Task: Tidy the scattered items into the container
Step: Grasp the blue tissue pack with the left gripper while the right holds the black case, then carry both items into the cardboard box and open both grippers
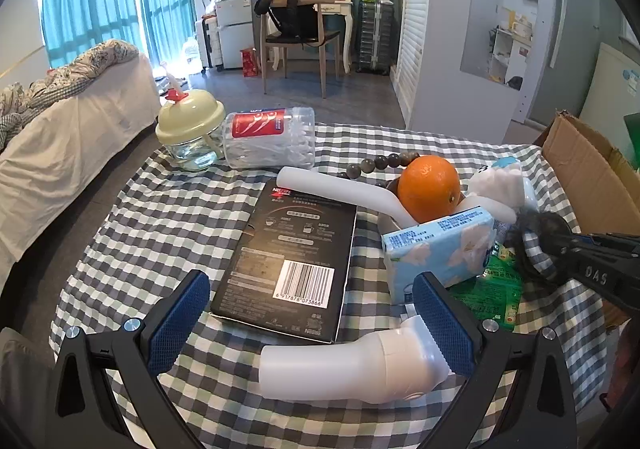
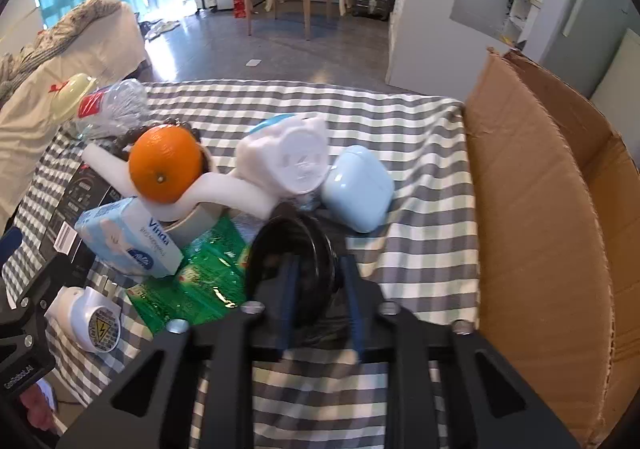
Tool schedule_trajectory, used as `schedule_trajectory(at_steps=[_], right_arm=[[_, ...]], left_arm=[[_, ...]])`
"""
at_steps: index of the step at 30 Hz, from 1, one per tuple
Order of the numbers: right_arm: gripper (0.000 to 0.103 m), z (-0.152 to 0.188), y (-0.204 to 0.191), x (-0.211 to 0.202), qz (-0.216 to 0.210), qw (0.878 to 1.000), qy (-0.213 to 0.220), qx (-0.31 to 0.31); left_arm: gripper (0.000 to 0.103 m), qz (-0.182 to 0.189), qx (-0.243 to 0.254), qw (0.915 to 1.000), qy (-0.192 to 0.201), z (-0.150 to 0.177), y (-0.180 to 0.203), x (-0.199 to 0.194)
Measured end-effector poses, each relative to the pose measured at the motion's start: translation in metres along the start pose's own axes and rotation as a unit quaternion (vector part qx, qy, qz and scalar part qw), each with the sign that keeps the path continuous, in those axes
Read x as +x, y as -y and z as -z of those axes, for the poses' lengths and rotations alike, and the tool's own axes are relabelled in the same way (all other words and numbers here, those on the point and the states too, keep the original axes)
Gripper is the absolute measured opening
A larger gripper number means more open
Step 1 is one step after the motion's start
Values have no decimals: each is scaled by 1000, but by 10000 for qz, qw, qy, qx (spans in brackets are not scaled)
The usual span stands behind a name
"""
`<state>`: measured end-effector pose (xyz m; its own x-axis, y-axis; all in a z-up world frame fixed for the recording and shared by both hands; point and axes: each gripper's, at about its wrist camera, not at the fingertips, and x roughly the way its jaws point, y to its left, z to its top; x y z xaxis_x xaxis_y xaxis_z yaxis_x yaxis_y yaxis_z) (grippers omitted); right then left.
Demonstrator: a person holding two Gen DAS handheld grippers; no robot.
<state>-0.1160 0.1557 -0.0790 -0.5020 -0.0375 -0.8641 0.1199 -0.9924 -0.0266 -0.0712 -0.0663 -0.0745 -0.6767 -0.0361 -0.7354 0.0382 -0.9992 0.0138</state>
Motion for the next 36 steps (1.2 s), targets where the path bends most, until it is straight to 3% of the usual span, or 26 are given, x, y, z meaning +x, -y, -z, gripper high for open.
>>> schedule_trajectory(at_steps=[5,9,14,18,19,21,23,24,25,27,32,36], right_arm=[[9,5,6,-11,-115,9999,57,50],[9,4,9,-22,-213,9996,153,50],[9,4,16,-33,-358,9990,249,82],[9,2,17,-34,-407,9987,293,97],[9,2,18,-33,-427,9986,296,107],[9,4,18,-33,-437,9985,308,120],[9,4,18,-32,-454,9984,313,125],[9,4,19,-33,-460,9983,321,134],[9,5,20,-34,-467,9983,334,135],[9,5,20,-37,-463,9981,378,133],[9,5,23,-47,-533,9971,508,169],[9,7,26,-64,-573,9958,687,209]], left_arm=[[103,146,141,9998,86,-4,6,-1],[103,336,566,9973,312,-11,20,-1],[103,1165,1191,9857,242,-12,41,13],[102,1355,1592,9777,199,-10,60,24],[98,1486,1639,9751,135,-10,64,28],[68,1456,1622,9760,14,-11,67,33],[64,1428,1620,9764,-87,-13,67,36],[50,1450,1617,9761,-92,-13,67,34],[46,1487,1616,9755,-105,-15,65,31],[26,1688,1489,9742,-166,-17,61,23],[19,1780,1475,9729,-63,-19,62,-2],[18,1845,1535,9706,192,-22,68,-31]])
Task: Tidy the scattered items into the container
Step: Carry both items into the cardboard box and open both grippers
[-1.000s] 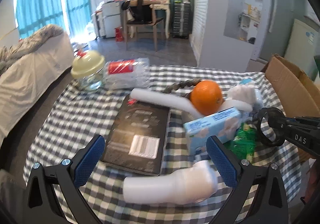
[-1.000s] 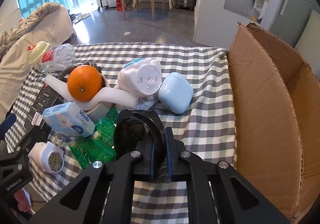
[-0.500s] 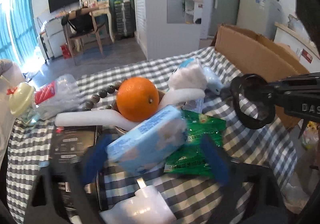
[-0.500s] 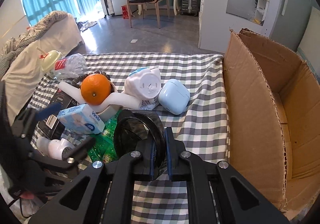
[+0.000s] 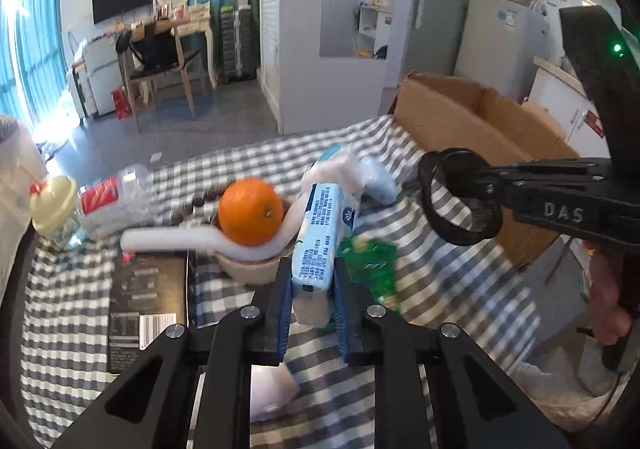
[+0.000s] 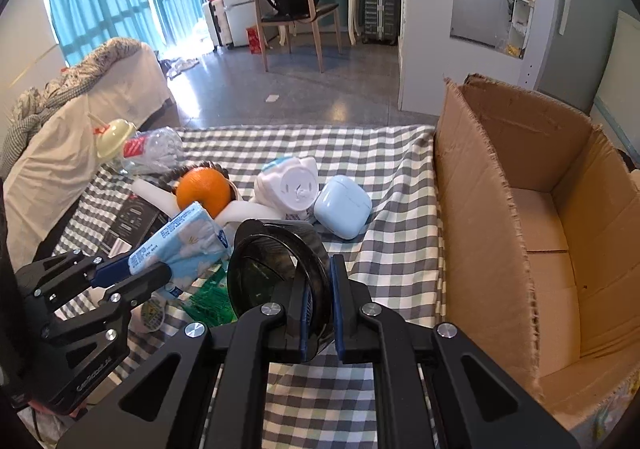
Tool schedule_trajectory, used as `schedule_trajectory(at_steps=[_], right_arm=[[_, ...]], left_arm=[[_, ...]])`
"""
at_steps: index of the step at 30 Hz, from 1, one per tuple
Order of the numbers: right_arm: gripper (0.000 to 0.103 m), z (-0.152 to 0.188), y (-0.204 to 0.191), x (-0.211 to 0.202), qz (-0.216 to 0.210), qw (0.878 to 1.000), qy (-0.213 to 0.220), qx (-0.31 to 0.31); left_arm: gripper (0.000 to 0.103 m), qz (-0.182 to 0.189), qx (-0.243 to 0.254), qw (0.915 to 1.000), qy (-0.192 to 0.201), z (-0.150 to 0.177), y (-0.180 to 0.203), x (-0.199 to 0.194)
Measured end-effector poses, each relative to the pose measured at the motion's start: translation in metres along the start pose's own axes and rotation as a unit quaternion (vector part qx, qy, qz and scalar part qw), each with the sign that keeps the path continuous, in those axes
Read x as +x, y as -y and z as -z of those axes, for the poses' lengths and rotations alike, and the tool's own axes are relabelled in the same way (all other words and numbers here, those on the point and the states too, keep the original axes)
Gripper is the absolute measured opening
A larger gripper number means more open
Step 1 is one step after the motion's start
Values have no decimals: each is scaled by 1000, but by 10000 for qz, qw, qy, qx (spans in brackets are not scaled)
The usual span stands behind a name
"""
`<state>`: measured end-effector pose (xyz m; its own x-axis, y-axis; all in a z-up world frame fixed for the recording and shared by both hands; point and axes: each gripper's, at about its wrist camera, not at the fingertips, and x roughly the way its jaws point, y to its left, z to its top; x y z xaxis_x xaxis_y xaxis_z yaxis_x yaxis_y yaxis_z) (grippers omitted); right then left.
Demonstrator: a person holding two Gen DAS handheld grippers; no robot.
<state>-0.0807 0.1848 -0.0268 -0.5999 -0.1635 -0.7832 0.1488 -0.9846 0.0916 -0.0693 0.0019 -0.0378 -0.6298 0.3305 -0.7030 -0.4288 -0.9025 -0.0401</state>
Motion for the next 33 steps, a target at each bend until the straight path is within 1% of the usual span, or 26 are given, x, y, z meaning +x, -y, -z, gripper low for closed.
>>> schedule_trajectory(at_steps=[1,3,5,7,9,10,13,15,17,18,20,22,23,25,26,27,28,29,30,31,32,33], right_arm=[[9,-1,2,-7,-28,10000,68,21],[9,-2,4,-20,-46,9997,212,66],[9,-5,13,-39,1,9989,447,118],[9,-9,23,-57,83,9976,659,205],[9,-12,40,-78,250,9949,910,350],[9,-13,50,-88,405,9929,1029,428],[9,-13,83,-110,855,9865,1241,641],[9,-11,105,-115,1171,9826,1208,792],[9,-7,132,-111,1524,9777,1040,998],[9,-3,144,-106,1624,9760,942,1105],[9,5,166,-93,1701,9738,728,1321],[9,12,183,-82,1701,9724,549,1503],[9,15,190,-76,1701,9719,459,1560],[9,20,202,-67,1714,9707,328,1651],[9,21,206,-63,1718,9703,283,1681],[9,23,210,-61,1737,9696,258,1705],[12,25,213,-60,1754,9691,243,1717],[15,26,215,-59,1765,9689,236,1719],[20,28,219,-60,1769,9684,234,1742],[32,29,221,-60,1767,9678,255,1773],[41,30,222,-60,1770,9672,291,1797],[58,30,222,-63,1815,9657,368,1822]], left_arm=[[18,76,69,9999,69,-4,6,-7],[18,95,143,9995,249,-13,16,-17],[18,196,310,9985,417,-27,31,-28],[18,424,466,9960,635,-47,52,-37],[18,658,579,9927,830,-63,69,-44],[18,796,660,9897,991,-75,84,-47],[19,1088,877,9831,1183,-97,122,-43],[19,1213,979,9815,1109,-106,151,-26],[19,1228,1052,9824,938,-112,173,-5],[19,1213,1071,9834,818,-112,186,10],[19,1100,1096,9859,625,-112,204,31],[19,911,1124,9885,433,-110,220,48],[19,870,1121,9892,374,-108,227,53],[22,887,1157,9890,250,-105,234,63],[27,884,1157,9891,208,-106,236,66],[41,850,1144,9896,183,-104,236,69],[54,805,1126,9902,164,-104,235,70],[75,756,1112,9908,169,-104,236,72],[82,621,1071,9921,212,-104,234,71],[83,562,1046,9926,256,-104,232,70],[87,552,1027,9928,259,-104,228,70],[93,549,999,9932,240,-105,224,70]])
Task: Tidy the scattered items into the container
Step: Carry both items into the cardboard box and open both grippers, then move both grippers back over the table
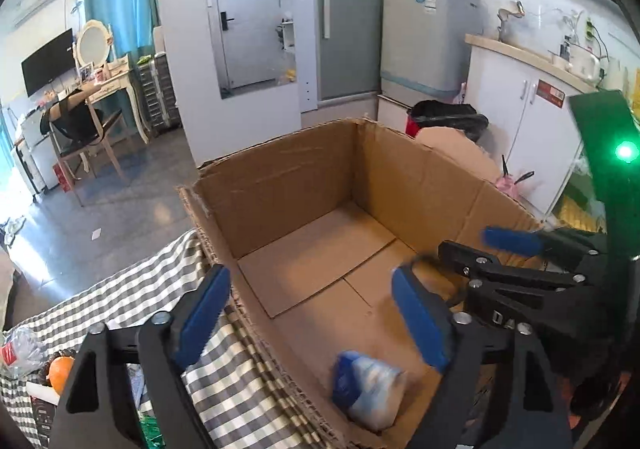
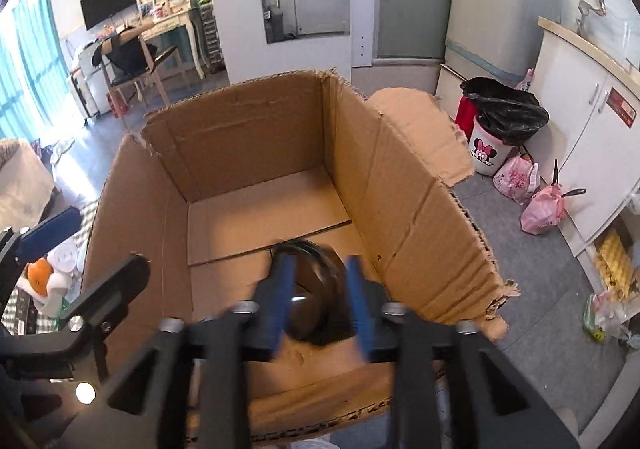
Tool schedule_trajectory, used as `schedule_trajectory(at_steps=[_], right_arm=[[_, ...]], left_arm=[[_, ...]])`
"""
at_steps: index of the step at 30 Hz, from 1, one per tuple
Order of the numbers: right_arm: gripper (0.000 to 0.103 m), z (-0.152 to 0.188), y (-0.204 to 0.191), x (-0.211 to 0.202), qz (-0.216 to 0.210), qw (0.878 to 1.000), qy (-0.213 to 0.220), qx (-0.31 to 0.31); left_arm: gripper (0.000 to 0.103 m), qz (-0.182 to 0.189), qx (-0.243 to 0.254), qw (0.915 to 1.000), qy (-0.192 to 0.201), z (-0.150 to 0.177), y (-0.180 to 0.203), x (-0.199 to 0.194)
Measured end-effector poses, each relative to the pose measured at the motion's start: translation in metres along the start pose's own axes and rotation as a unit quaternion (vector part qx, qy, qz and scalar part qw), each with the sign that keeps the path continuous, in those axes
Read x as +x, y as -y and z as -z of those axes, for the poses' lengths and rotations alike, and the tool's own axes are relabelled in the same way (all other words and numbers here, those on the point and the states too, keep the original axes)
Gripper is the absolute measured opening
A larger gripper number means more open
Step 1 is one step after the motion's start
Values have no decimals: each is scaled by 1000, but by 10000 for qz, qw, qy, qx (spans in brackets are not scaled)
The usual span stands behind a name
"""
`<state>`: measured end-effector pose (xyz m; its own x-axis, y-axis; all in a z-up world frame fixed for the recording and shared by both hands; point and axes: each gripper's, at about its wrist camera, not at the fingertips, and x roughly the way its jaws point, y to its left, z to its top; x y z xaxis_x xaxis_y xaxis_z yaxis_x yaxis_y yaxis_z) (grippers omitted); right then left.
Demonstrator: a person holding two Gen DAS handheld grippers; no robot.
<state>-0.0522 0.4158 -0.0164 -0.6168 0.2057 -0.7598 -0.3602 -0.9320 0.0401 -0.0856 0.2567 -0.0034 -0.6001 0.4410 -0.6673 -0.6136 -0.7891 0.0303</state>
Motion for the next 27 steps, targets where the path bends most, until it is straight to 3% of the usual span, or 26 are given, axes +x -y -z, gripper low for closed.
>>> schedule_trajectory(at_steps=[1,9,15,17,22,27], right_arm=[[64,0,0,-3,46,10000,73,22],[64,0,-17,-35,-43,9991,410,-53],[64,5,-47,-76,-477,9954,772,-316],[65,12,-65,-88,-756,9921,848,-539],[68,42,-128,-93,-1282,9805,783,-1271],[68,74,-200,-75,-1925,9604,345,-1985]], left_arm=[[95,-19,-23,10000,-19,0,-3,-2],[101,-313,-146,9991,248,2,-25,-40],[103,-928,-290,9944,411,27,-68,-91],[103,-1291,-482,9898,365,46,-97,-108],[103,-2176,-1329,9670,36,114,-180,-143],[103,-2393,-2108,9475,-254,184,-234,-159]])
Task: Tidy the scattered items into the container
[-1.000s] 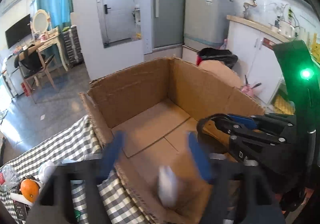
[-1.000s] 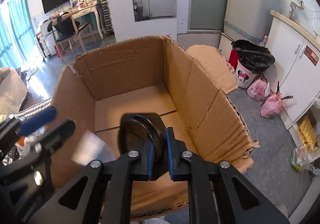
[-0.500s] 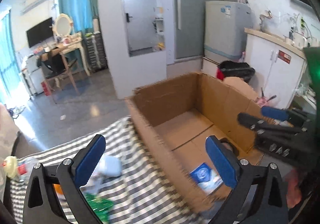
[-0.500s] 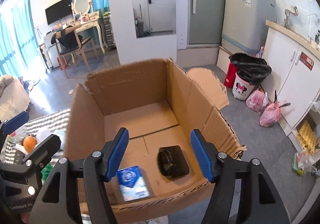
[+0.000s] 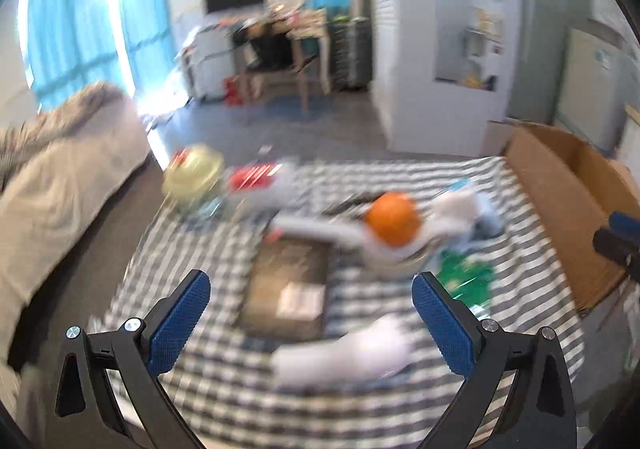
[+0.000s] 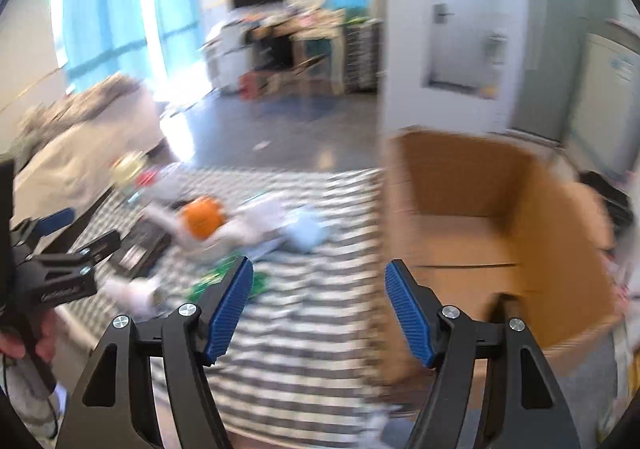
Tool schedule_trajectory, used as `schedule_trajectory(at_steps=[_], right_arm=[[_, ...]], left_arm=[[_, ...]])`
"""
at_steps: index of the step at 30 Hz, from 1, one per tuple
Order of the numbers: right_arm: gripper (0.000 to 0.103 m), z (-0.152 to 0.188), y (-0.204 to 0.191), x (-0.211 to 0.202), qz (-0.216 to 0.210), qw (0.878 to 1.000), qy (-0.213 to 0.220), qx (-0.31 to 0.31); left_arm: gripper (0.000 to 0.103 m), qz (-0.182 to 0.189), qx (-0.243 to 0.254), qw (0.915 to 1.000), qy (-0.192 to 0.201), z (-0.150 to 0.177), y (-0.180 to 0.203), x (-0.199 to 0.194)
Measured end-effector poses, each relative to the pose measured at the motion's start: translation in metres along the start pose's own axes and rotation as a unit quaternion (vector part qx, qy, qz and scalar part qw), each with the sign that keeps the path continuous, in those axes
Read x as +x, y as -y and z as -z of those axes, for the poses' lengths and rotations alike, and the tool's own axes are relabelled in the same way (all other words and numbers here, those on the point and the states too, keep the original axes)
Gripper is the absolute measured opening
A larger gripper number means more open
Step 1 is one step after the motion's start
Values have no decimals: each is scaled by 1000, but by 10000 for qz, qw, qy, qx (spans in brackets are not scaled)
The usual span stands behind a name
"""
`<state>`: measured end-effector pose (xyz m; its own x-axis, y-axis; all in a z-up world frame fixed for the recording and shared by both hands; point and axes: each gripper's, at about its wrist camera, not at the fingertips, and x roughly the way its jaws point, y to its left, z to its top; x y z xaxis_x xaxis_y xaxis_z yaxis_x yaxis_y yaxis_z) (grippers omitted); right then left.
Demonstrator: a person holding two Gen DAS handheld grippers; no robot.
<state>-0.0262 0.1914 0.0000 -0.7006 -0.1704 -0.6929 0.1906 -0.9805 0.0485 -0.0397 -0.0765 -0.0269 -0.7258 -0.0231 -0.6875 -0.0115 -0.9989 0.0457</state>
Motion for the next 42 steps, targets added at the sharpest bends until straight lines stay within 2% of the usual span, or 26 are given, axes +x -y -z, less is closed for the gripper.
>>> schedule_trajectory(at_steps=[4,7,11,14,18,24,26,27,29,30,33,36,42], right_arm=[[69,7,-37,39,-273,9983,-406,-313],[69,10,-57,68,-293,9958,-744,-438],[69,13,-69,98,-271,9925,-1070,-524],[69,15,-75,118,-320,9895,-1297,-553],[76,17,-82,139,-3,9869,-1453,-705],[77,21,-87,150,217,9831,-1590,-884],[71,21,-85,150,170,9835,-1597,-834],[60,21,-83,147,163,9841,-1583,-794],[49,20,-79,144,165,9846,-1579,-727],[39,19,-76,142,178,9852,-1564,-679],[34,19,-65,137,70,9867,-1563,-449],[33,18,-60,132,-10,9874,-1545,-334],[32,21,-53,120,-84,9885,-1480,-308]], left_arm=[[103,148,-203,9996,-158,28,-18,11],[103,235,-85,9994,-258,40,-19,21],[103,359,5,9986,-387,43,-17,36],[103,543,45,9980,-305,44,-17,38],[103,633,146,9976,-243,44,-15,37],[103,959,364,9946,-177,45,-4,32],[103,1057,441,9932,-181,46,2,31],[103,1098,448,9927,-201,46,5,32],[103,1154,447,9919,-281,46,11,36],[103,1174,444,9916,-306,47,13,38],[103,1163,418,9914,-421,48,19,44],[103,1060,362,9925,-491,47,21,50],[100,1139,103,9908,-730,44,15,57]])
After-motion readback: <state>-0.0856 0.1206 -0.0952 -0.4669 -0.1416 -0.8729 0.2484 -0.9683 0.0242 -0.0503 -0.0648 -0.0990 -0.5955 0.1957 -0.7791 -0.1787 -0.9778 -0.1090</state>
